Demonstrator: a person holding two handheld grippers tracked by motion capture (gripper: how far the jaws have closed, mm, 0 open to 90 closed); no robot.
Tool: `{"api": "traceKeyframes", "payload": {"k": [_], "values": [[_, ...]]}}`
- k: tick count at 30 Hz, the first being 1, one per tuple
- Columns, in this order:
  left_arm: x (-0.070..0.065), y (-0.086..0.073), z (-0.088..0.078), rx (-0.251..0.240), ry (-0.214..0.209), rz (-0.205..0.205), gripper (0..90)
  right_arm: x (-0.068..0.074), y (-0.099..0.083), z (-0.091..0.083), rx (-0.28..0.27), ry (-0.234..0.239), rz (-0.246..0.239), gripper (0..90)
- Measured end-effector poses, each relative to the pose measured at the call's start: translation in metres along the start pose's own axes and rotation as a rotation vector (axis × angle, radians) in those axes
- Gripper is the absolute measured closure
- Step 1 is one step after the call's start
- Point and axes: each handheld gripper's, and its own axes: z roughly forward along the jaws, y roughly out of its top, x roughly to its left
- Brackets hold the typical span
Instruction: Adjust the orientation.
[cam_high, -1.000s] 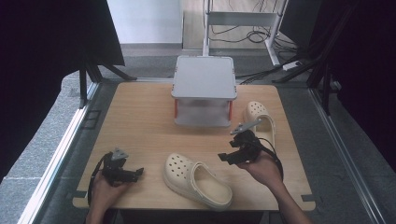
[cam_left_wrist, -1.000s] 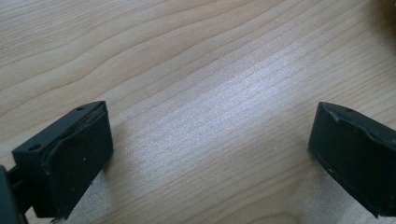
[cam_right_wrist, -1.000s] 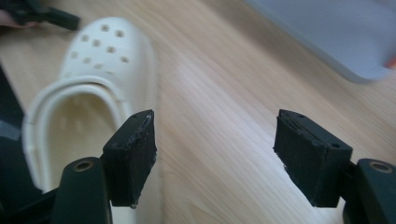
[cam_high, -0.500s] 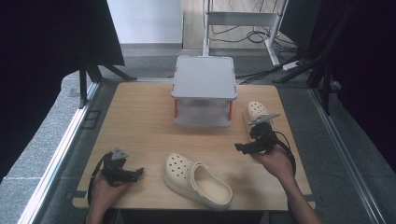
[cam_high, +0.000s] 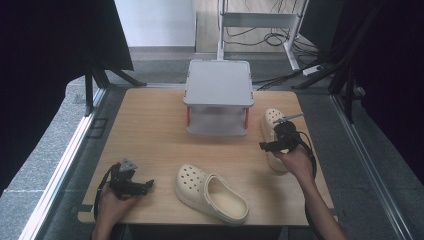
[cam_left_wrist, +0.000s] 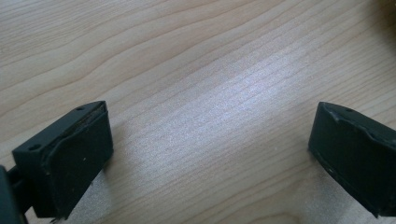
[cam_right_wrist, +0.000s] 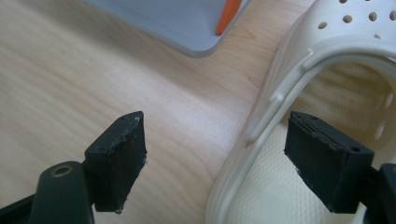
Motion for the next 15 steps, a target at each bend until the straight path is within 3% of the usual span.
{"api": "traceKeyframes", "payload": {"k": [10,11,13,15], "values": [[0.000,0.000,0.000,0.000,0.000,0.000,0.0,-0.016,0.012,0.026,0.023,-0.037,0.048,27.2],[0.000,0.000,0.000,0.000,0.000,0.000,0.0,-0.020,0.013,0.031,0.023,-0.051,0.076,33.4],[0.000,0.000,0.000,0.000,0.000,0.000,0.0,-0.022,0.013,0.033,0.018,-0.049,0.086,36.2],[0.000,0.000,0.000,0.000,0.000,0.000,0.0,-0.027,0.013,0.039,0.010,-0.082,0.114,43.5]]}}
